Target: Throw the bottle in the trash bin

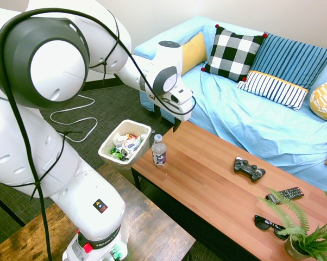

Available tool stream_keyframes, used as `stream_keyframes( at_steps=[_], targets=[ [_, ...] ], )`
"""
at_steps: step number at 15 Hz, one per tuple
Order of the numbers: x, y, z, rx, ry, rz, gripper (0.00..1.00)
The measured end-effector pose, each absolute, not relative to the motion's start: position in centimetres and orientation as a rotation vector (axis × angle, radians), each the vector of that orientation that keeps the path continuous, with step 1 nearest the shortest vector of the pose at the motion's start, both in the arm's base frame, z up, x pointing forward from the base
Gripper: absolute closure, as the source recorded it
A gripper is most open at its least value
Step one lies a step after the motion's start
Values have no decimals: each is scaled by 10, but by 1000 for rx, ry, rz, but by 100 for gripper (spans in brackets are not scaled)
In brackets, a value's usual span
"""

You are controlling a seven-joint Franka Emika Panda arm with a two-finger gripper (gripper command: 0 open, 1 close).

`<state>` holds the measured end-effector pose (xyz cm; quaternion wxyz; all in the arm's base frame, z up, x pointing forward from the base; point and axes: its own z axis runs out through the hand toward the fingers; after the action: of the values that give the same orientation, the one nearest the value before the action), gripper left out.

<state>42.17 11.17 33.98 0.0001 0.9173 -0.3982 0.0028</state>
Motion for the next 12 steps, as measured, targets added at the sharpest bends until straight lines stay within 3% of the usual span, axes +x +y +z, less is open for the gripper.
stream_keyframes(
  at_steps=[12],
  targets=[
    [422, 131, 244, 2776, -1248, -105, 0]
  ],
)
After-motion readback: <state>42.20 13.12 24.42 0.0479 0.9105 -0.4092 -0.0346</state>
